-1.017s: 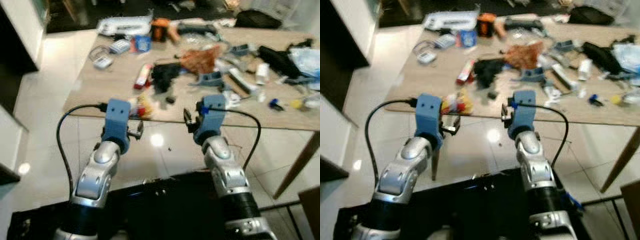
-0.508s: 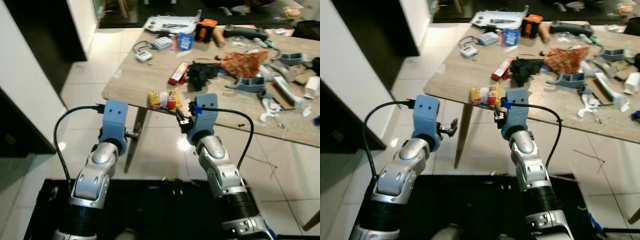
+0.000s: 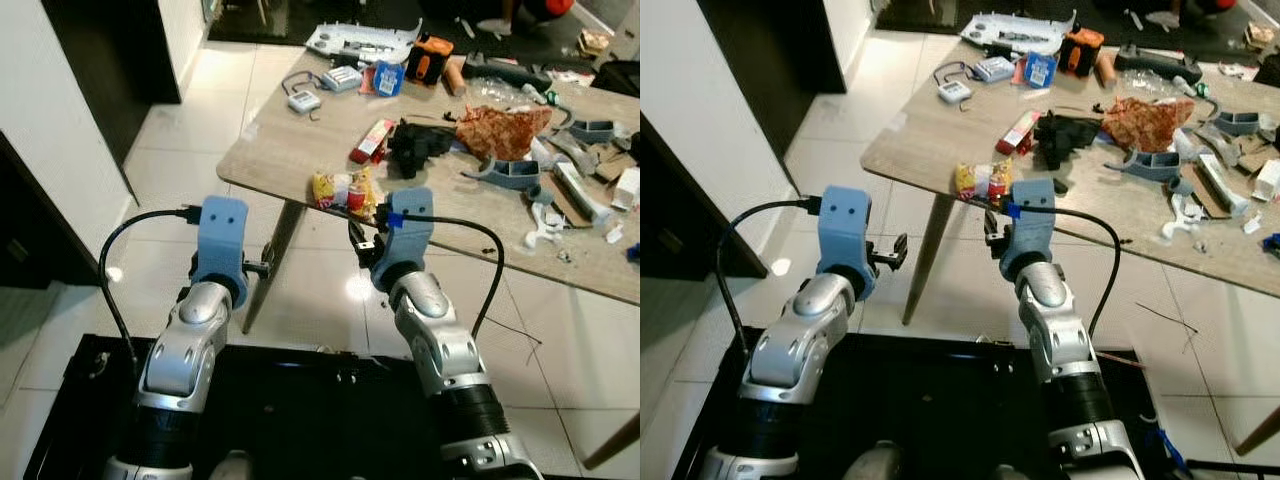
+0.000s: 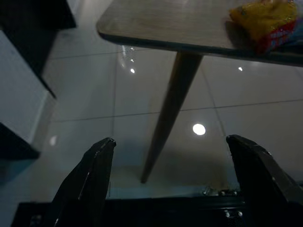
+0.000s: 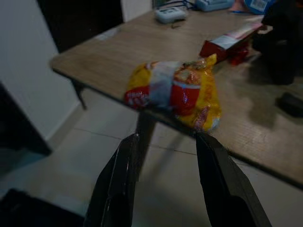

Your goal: Picking trash to rubbish bin

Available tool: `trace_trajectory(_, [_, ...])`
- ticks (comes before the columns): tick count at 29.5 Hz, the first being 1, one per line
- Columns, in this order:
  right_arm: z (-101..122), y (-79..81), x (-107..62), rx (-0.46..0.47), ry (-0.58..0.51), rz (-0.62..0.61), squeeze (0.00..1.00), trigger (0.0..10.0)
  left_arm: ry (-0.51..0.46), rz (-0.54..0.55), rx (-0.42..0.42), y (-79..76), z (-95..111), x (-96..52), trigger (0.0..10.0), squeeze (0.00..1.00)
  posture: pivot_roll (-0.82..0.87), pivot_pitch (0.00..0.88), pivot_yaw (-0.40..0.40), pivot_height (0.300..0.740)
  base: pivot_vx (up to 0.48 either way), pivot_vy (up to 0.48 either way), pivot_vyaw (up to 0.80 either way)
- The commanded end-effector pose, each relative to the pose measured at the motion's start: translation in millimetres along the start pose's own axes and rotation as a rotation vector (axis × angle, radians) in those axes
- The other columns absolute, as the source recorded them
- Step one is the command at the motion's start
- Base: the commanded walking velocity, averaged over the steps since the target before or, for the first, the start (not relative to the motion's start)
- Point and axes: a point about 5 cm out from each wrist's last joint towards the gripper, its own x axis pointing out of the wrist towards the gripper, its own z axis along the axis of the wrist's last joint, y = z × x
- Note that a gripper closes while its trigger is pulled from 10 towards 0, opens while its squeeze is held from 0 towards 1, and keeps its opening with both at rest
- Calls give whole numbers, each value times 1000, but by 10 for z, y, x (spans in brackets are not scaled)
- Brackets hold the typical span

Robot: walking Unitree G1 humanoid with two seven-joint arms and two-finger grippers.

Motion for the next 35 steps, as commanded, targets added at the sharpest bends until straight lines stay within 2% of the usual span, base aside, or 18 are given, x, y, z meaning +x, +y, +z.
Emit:
trace_trajectory(1, [-43,-19,-20,7,25,-2,0,10000,30,-25,-8,-54,-54,-7,10000,0,69,206,-36,740,0,0,0])
trace_trajectory(10, [-53,-21,-29,4,35,5,0,10000,42,-36,-12,-89,-77,-14,10000,0,63,201,-39,740,0,0,0])
trace_trajectory(15, [-65,-22,-35,3,42,10,0,10000,50,-50,16,-101,-85,-17,10000,0,64,198,-43,740,0,0,0])
trace_trajectory(17, [-70,-17,-33,4,45,13,0,10000,58,-56,39,-104,-86,-19,10000,0,64,198,-43,740,0,-480,0])
trace_trajectory(22, [-75,-6,-37,8,48,16,0,10000,77,-39,0,-88,-120,-25,10000,0,65,192,-42,740,0,-266,0])
trace_trajectory(35, [-76,8,-40,11,51,23,0,10000,97,-44,3,-100,-150,-47,10000,0,65,187,-42,740,0,0,0])
